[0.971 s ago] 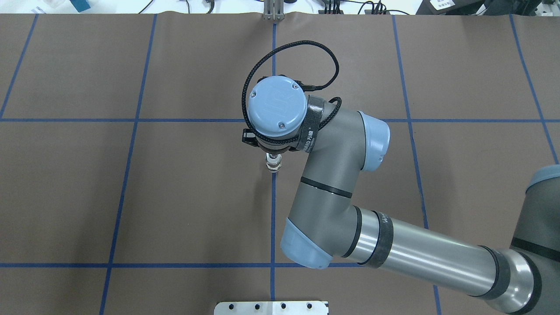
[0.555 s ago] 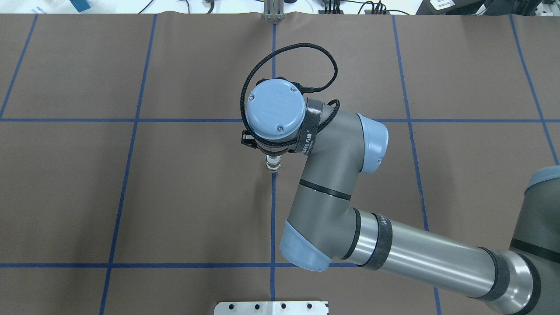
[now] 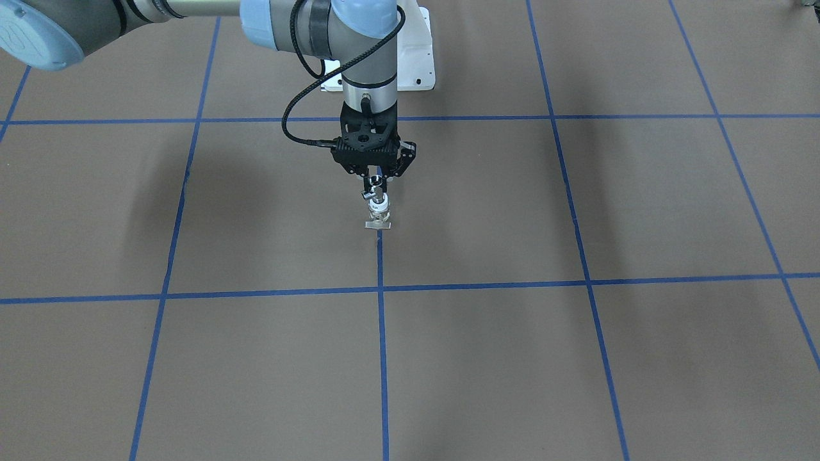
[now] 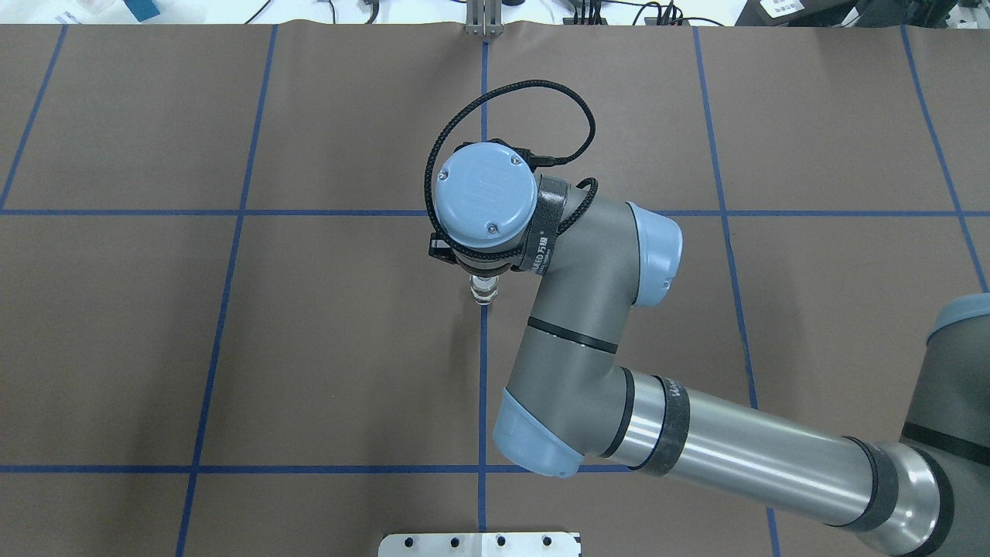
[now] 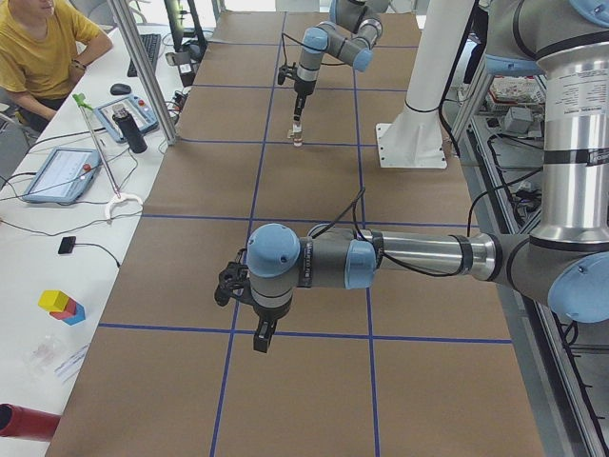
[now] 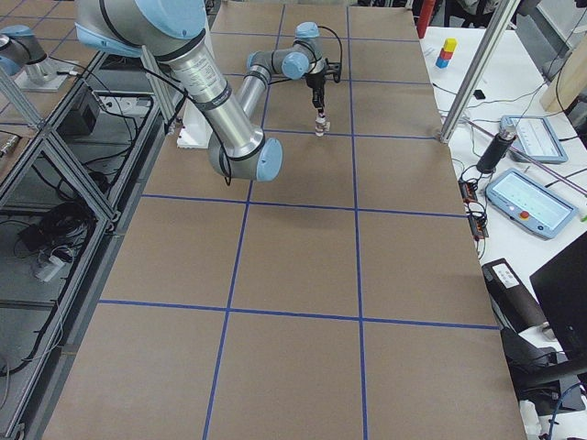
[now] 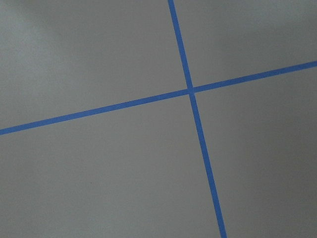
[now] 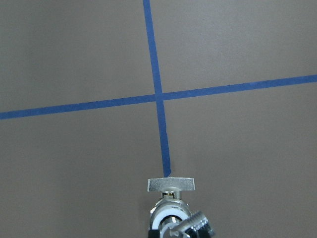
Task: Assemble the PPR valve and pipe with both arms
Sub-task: 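Lower the fitting into the valve's top opening with the right gripper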
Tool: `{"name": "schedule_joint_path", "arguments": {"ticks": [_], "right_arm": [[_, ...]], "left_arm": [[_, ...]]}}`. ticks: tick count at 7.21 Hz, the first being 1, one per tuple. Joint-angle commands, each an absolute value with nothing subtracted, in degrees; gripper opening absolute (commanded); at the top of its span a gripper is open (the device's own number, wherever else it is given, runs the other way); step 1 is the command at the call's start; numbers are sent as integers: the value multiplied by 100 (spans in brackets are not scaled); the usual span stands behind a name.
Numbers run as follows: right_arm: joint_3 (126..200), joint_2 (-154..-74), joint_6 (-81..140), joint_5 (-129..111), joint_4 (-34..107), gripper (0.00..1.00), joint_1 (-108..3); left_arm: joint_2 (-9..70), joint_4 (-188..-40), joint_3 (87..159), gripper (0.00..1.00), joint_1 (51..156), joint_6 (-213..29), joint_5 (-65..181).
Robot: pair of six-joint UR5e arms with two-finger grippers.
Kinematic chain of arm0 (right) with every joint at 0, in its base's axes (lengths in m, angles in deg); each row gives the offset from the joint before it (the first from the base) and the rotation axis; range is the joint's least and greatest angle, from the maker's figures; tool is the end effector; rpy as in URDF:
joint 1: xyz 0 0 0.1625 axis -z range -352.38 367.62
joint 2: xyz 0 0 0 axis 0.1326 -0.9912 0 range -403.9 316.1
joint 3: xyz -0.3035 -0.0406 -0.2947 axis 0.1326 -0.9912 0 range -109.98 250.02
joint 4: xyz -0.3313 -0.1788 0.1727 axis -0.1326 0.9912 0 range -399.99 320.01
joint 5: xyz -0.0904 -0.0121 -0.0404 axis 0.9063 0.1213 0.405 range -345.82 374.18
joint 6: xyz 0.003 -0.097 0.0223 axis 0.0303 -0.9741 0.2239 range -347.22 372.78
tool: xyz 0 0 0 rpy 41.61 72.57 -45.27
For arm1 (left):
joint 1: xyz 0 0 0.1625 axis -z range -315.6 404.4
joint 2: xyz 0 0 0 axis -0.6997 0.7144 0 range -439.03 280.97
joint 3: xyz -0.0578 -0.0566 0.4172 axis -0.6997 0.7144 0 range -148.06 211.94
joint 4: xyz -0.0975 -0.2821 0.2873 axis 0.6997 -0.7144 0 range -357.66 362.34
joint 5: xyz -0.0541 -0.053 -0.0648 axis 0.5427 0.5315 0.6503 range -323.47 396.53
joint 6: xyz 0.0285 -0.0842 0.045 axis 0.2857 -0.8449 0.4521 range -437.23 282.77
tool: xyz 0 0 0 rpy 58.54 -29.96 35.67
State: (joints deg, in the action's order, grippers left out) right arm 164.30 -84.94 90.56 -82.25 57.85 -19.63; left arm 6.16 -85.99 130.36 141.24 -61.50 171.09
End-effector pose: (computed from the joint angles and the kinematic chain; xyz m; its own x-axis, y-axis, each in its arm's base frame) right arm -0.5627 -0.4272 0.1258 0.6913 0.1196 0.7126 -0.2434 0.9671 0.0739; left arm -0.1174 -0.4470 0.6288 0.7159 0.2102 -0.6658 -0.0782 0.9717 0.2228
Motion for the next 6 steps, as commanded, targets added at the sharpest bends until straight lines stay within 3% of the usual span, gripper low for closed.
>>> {"name": "schedule_joint_path", "arguments": {"ticks": [1, 3, 4, 6], "right_arm": [[16415, -8503, 9056, -8233, 5679, 34, -1963], [16389, -8503, 9056, -8233, 5625, 90, -1954], [16389, -8503, 9056, -8233, 5625, 98, -1954], [16398, -8494, 9012, -8233, 5625, 98, -1954]], "left_arm": [[622, -8599, 13037, 100, 14126, -6150, 17109], [622, -8599, 13029, 100, 14126, -6150, 17109], [614, -8599, 13029, 100, 14126, -6150, 17109], [613, -8599, 13029, 100, 14117, -6150, 17109]]}}
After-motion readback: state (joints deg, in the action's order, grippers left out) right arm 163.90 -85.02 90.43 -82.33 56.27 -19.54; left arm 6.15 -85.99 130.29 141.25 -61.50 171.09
